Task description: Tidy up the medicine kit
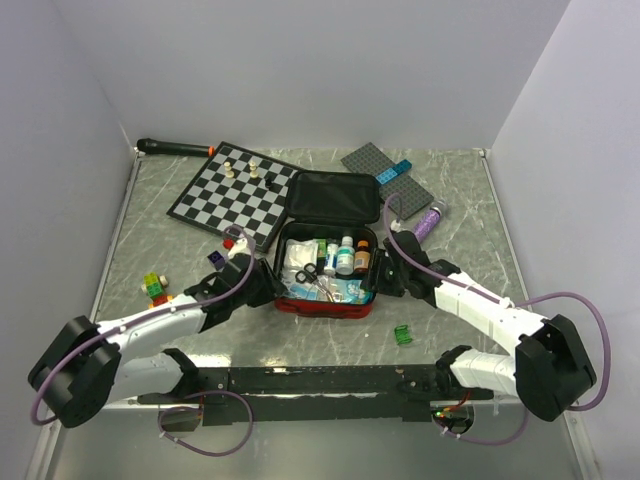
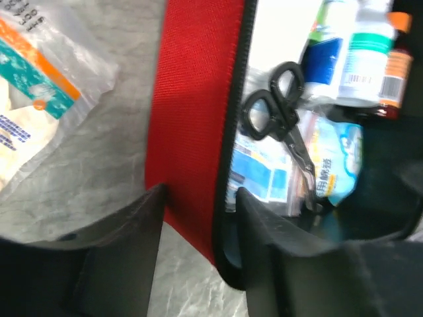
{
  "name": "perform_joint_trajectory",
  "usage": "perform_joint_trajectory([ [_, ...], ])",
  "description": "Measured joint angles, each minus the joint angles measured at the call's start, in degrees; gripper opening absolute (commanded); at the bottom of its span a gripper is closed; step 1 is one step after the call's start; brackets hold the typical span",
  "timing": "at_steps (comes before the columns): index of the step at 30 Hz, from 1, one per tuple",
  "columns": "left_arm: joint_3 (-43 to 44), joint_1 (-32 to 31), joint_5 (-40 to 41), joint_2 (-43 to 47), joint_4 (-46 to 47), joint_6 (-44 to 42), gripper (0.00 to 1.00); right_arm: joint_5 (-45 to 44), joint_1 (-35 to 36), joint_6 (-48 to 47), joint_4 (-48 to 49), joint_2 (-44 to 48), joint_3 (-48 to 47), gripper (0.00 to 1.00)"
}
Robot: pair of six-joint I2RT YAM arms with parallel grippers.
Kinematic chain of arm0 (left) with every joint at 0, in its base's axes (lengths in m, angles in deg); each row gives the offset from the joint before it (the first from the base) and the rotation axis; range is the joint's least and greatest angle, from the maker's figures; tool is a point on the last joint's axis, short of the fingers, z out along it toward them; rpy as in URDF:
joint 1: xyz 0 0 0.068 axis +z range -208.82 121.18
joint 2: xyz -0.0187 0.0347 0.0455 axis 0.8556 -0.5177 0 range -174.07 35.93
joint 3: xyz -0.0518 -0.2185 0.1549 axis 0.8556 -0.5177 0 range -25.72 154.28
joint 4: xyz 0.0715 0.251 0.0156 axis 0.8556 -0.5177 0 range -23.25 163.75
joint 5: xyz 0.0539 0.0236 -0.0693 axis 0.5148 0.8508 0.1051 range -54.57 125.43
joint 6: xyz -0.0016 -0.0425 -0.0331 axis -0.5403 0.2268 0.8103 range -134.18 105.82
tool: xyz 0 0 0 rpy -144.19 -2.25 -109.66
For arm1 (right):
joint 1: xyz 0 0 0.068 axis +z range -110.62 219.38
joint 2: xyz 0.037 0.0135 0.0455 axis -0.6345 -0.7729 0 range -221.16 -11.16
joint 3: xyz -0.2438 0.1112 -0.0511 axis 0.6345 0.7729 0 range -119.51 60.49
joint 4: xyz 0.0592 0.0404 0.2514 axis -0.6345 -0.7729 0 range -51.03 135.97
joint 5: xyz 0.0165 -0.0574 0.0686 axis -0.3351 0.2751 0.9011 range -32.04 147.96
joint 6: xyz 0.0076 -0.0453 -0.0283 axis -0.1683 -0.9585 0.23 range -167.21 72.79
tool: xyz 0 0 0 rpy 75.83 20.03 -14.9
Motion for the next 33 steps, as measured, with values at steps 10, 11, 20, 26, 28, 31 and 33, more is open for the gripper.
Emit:
perform_joint_trajectory([
  [10,11.9,-0.1,4.7,-8.2,-11.8,-12.2,0.01,0.1,-7.5,-6.2,-4.0,1.0,-5.2,0.83],
  [11,12.4,-0.2,4.8,-8.6,-12.3,-12.8,0.01,0.7,-9.0,-6.4,-3.7,0.9,-5.8,0.83],
  [20,17.1,-0.8,8.1,-11.6,-17.9,-20.0,0.01,9.2,-18.7,-5.3,4.1,-3.2,-8.4,0.90],
  [26,21.0,-0.8,10.2,-14.9,-20.3,-25.5,0.01,16.1,-21.8,-1.5,10.8,-8.5,-8.1,0.92],
  [28,21.2,-0.7,10.4,-15.0,-20.1,-26.8,0.01,17.5,-22.4,-0.6,12.3,-10.4,-8.1,0.92],
  [31,21.3,-0.7,10.5,-15.0,-19.8,-28.0,0.01,19.3,-23.4,0.6,14.3,-13.2,-8.1,0.93],
  [33,21.3,-0.7,10.5,-15.0,-19.6,-28.6,0.01,20.6,-24.2,1.5,15.5,-16.2,-8.6,0.93],
])
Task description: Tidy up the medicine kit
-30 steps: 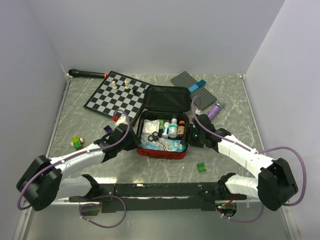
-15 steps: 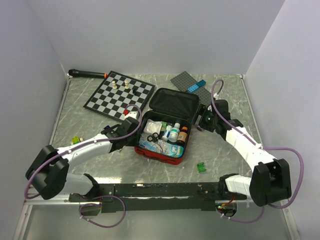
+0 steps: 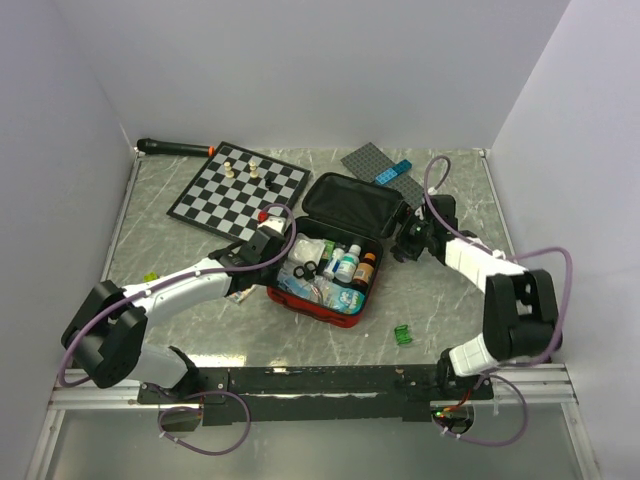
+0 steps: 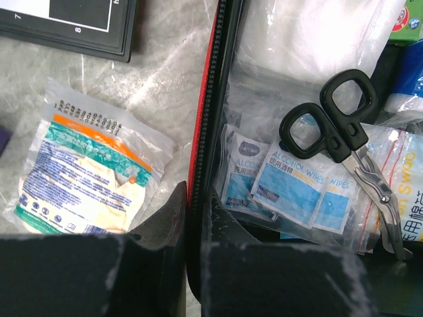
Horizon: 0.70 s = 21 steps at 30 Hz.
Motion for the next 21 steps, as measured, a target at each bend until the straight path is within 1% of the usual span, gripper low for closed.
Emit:
perform_joint_trajectory([
  [3,0.0,0.1,-0.2,0.0,0.3,-0.5,0.01,2.0,-0.5,1.1,2.3,-4.8,-1.4,0.94],
  [6,-0.2,0.1,-0.3,-0.1,0.5,-0.6,0.01,4.2,-0.7,2.1,5.6,-6.5,-1.9,0.94],
  [11,-0.4,-0.2,0.2,-0.6,0.7,-1.3,0.01,6.2,-0.6,3.5,13.3,-6.1,-2.2,0.93],
  [14,-0.4,-0.5,0.8,-0.8,0.8,-1.7,0.01,6.1,-0.3,3.0,14.3,-5.0,-2.2,0.90],
  [21,-0.4,-0.7,1.3,-1.2,1.2,-1.9,0.01,3.8,0.3,-1.3,15.3,-2.6,-2.4,0.88],
])
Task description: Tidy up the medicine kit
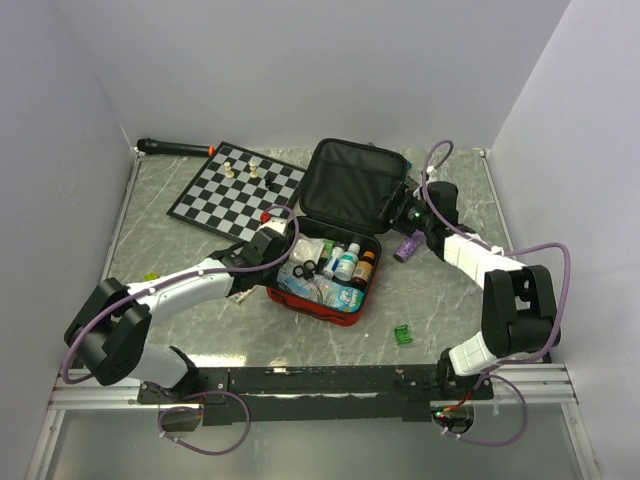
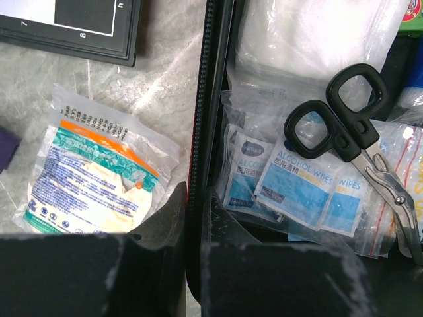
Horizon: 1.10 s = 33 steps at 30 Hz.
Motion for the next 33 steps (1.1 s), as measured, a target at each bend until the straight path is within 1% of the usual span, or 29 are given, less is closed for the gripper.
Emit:
perform_joint_trajectory([
  [4,0.0,0.0,0.0,-0.1,0.3,-0.6,0.01,-2.1,0.0,-1.9,-0.3,-0.1,-1.4,0.87],
  [7,0.0,-0.1,0.3,-0.1,0.3,-0.9,0.01,-3.5,0.0,-3.2,-0.6,-0.2,-3.5,0.82],
  [9,0.0,-0.2,0.4,-0.1,0.3,-1.0,0.01,-4.2,0.1,-4.1,-0.6,-0.2,-5.2,0.75],
  [13,0.0,-0.3,0.4,-0.1,0.4,-1.1,0.01,-4.2,0.1,-6.2,-1.0,-0.6,-9.6,0.47],
  [14,0.0,-0.3,0.5,-0.1,0.4,-1.2,0.01,-4.2,0.1,-6.5,-1.0,-0.6,-10.7,0.42],
  [15,0.0,-0.3,0.5,-0.2,0.4,-1.2,0.01,-3.9,0.1,-7.1,-1.0,-0.6,-11.4,0.38],
  [19,0.7,-0.3,0.8,-0.8,0.1,-1.4,0.01,-4.5,0.1,-8.7,-1.5,-0.5,-10.8,0.29],
  [24,3.1,-0.2,1.0,-3.0,-0.9,-2.9,0.01,-8.2,-0.2,-9.7,-1.6,3.2,-6.7,0.24],
  [33,11.8,0.8,-1.4,-11.4,0.7,-8.7,0.01,-18.5,1.1,-12.2,-5.1,22.2,5.0,0.26],
])
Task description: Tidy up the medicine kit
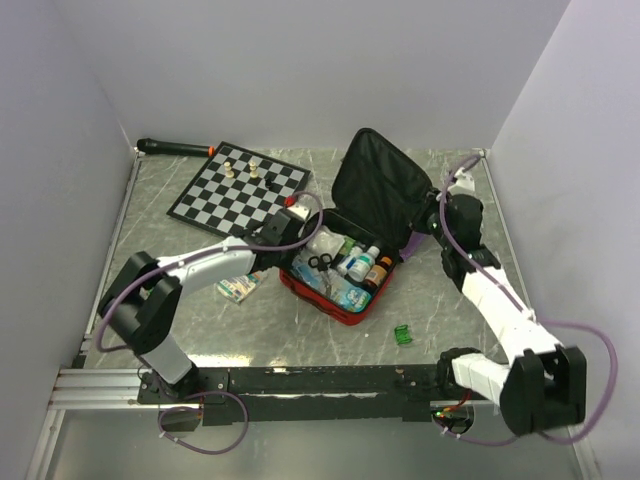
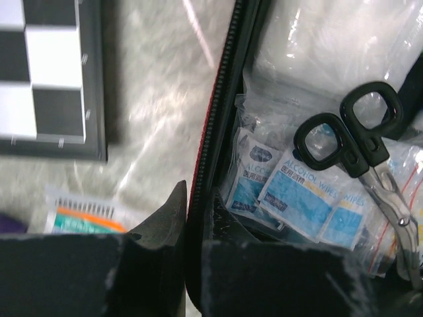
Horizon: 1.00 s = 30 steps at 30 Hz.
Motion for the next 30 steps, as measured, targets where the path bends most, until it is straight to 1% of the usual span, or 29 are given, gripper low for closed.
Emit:
perform_joint_trajectory([
  [5,6.9,1.3,-2.3,-5.6,-1.4,-2.7,0.01,-6.7,2.8,0.0,-2.8,8.3,4.8,0.26],
  [6,8.0,1.5,-2.6,-6.4,-1.8,-3.1,0.02,-7.4,2.9,0.1,-3.2,9.5,5.6,0.26],
  [7,9.2,1.6,-2.8,-7.1,-2.3,-3.4,0.05,-8.1,3.0,0.2,-3.5,11.0,6.6,0.26],
  [9,12.3,1.6,-2.8,-9.0,-3.7,-4.1,0.13,-9.4,3.1,0.5,-4.3,14.2,8.5,0.26],
  [14,18.6,1.8,-2.2,-12.4,-6.4,-3.0,0.26,-11.1,3.1,1.2,-7.2,20.1,10.9,0.28],
  [17,18.9,2.3,-0.8,-12.4,-6.4,-0.5,0.42,-11.3,3.2,1.9,-10.1,22.1,10.9,0.31],
  [18,18.8,2.6,-0.4,-12.4,-6.3,0.2,0.53,-11.3,3.3,2.1,-10.8,22.4,10.9,0.31],
  [19,18.4,3.0,1.0,-12.1,-5.8,1.7,0.58,-11.3,3.3,2.4,-11.6,22.7,10.9,0.32],
  [24,15.8,4.9,3.8,-8.5,-5.3,6.6,0.73,-10.7,3.6,3.5,-14.8,22.5,10.9,0.38],
  [28,12.9,5.0,5.0,-3.7,-4.2,10.5,0.77,-10.3,3.6,3.7,-16.6,22.1,10.9,0.39],
  [30,10.2,5.0,4.9,0.2,-3.6,13.4,0.77,-10.0,3.6,3.8,-17.1,22.1,10.9,0.42],
])
